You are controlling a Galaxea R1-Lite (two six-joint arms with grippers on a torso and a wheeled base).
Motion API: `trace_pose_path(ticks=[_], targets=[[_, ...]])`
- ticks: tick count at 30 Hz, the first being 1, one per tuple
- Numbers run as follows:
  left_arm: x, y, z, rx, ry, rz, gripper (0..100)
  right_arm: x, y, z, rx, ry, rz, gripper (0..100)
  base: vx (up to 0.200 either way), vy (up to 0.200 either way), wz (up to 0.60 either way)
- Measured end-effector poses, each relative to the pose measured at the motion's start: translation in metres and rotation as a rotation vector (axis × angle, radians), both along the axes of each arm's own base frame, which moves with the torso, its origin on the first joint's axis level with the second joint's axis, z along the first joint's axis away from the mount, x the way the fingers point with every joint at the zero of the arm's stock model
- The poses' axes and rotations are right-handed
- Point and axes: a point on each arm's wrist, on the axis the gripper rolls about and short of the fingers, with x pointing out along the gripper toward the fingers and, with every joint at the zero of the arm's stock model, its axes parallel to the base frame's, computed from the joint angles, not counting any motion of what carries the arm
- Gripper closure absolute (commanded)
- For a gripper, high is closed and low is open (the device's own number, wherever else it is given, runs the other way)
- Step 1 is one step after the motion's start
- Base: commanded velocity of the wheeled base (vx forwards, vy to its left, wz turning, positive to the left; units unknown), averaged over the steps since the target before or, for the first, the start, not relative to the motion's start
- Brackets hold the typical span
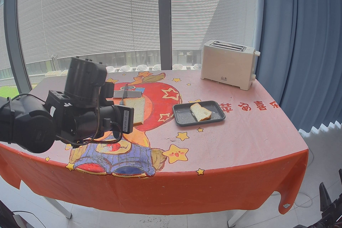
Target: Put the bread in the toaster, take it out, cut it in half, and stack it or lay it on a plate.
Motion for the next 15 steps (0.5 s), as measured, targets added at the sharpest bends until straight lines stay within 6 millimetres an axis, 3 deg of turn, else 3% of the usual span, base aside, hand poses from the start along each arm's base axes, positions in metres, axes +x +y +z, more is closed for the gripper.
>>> trace_pose_path(ticks=[7, 15], targets=[[0.004, -0.028, 0.015, -0.015, 0.030, -0.046, 100, 0.000, 0.000, 0.000, 0.000, 0.000, 0.000, 0, 0.000, 0.000, 0.00], [0.020, -0.052, 0.019, -0.020, 0.034, -0.072, 100, 0.000, 0.000, 0.000, 0.000, 0.000, 0.000, 0, 0.000, 0.000, 0.00]])
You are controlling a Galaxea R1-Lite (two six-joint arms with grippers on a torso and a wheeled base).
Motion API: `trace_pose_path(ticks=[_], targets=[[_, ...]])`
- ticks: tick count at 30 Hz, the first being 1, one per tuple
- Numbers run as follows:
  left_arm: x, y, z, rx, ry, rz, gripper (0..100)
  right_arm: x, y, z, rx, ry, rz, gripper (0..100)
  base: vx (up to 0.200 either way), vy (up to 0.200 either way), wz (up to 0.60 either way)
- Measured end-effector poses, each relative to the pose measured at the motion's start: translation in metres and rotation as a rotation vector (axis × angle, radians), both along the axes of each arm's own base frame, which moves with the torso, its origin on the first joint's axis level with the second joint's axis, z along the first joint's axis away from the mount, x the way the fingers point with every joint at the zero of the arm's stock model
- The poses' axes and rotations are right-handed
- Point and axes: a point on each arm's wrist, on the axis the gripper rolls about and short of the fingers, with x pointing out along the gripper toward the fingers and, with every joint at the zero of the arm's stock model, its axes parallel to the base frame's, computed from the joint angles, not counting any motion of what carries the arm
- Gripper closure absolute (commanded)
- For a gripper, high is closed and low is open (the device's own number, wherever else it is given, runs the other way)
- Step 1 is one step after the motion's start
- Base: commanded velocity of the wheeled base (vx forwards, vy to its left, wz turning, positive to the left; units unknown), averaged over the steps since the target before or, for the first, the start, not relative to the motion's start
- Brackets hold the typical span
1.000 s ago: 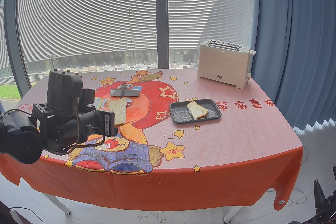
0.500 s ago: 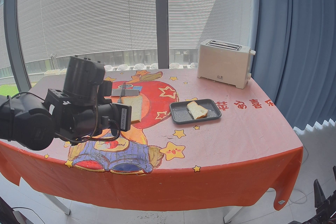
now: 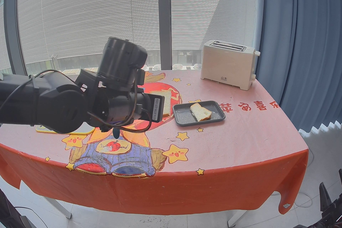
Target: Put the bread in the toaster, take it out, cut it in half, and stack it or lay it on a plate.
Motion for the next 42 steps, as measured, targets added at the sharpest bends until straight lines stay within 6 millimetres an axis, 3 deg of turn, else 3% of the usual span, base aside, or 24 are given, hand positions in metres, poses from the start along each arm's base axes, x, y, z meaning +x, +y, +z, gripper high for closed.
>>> trace_pose_path(ticks=[17, 24, 29, 36, 42], targets=[[0.041, -0.034, -0.020, -0.032, 0.016, 0.018, 100, 0.000, 0.000, 0.000, 0.000, -0.001, 0.000, 0, 0.000, 0.000, 0.00], [0.036, -0.031, -0.044, 0.022, 0.082, 0.015, 100, 0.000, 0.000, 0.000, 0.000, 0.000, 0.000, 0, 0.000, 0.000, 0.00], [0.033, -0.027, -0.046, 0.033, 0.093, 0.019, 100, 0.000, 0.000, 0.000, 0.000, 0.000, 0.000, 0, 0.200, 0.000, 0.00], [0.031, -0.025, -0.048, 0.037, 0.097, 0.018, 100, 0.000, 0.000, 0.000, 0.000, -0.001, 0.000, 0, 0.200, -0.200, 0.00], [0.030, -0.025, -0.048, 0.038, 0.098, 0.018, 100, 0.000, 0.000, 0.000, 0.000, 0.001, 0.000, 0, 0.000, -0.100, 0.00]])
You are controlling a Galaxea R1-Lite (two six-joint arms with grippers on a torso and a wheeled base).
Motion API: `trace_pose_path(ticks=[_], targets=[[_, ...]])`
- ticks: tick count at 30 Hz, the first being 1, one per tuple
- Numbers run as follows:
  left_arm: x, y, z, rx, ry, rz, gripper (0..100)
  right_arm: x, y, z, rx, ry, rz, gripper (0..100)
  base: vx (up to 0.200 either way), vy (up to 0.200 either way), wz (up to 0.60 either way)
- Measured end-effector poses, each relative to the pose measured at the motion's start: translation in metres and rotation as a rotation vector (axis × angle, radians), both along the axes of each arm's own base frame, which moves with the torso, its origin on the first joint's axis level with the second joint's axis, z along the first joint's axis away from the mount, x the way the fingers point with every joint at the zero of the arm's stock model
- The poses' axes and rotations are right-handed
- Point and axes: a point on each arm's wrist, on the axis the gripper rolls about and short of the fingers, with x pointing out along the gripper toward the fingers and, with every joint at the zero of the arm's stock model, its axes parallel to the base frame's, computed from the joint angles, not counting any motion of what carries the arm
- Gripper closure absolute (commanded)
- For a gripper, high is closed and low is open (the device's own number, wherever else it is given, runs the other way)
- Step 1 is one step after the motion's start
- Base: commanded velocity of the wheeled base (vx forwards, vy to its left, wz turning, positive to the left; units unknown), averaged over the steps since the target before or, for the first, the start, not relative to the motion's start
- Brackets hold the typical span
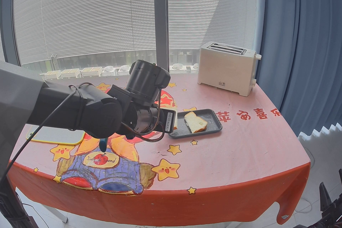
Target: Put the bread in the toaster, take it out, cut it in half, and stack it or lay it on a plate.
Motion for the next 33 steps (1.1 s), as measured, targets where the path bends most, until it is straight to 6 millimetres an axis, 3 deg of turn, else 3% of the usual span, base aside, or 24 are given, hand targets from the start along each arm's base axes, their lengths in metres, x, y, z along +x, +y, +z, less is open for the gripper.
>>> trace_pose_path(ticks=[21, 27, 33], targets=[[-0.0036, 0.0022, 0.0004, 0.007, -0.004, 0.002, 100, -0.0001, 0.0000, 0.0003, 0.000, -0.001, 0.000, 0, 0.000, 0.000, 0.00], [-0.0038, 0.0024, 0.0004, 0.007, -0.004, 0.002, 100, -0.0001, 0.0000, 0.0002, 0.000, -0.001, 0.000, 0, 0.000, -0.200, 0.00], [-0.0046, 0.0030, -0.0011, 0.009, 0.002, 0.003, 100, -0.0001, 0.0000, 0.0003, 0.000, -0.001, 0.000, 0, 0.000, 0.000, 0.00]])
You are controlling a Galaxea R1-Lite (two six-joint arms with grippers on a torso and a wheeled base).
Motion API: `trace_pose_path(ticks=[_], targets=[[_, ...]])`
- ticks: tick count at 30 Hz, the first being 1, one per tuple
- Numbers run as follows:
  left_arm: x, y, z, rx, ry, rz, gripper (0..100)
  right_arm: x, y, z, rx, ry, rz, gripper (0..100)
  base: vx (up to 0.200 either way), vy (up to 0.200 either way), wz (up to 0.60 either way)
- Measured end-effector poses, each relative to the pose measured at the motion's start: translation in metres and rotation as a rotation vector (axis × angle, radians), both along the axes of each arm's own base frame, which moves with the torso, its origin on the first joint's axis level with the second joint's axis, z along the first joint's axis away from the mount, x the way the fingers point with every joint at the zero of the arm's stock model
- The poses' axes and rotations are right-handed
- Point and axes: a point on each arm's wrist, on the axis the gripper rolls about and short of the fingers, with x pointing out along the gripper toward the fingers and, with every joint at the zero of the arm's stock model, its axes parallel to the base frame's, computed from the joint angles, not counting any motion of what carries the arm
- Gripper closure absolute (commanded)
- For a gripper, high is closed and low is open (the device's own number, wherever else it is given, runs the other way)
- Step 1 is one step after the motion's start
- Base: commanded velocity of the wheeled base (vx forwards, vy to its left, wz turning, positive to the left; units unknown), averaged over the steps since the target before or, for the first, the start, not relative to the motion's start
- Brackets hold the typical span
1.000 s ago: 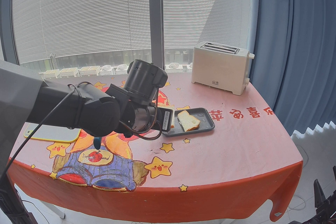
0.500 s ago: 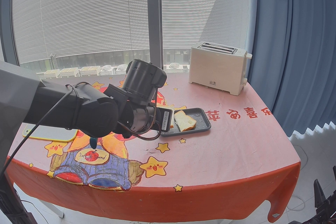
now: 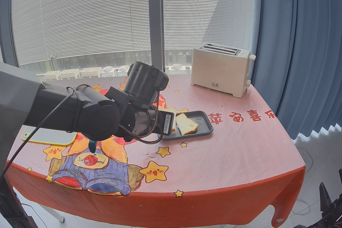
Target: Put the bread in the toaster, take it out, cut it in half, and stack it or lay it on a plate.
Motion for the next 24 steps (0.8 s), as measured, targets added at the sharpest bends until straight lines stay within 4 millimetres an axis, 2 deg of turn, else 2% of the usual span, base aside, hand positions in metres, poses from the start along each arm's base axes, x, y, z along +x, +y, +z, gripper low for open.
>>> trace_pose_path(ticks=[24], targets=[[0.0079, -0.0038, 0.0095, -0.069, -0.085, 0.008, 100, 0.0000, 0.0000, 0.0000, 0.000, 0.000, 0.000, 0, 0.000, 0.000, 0.00]])
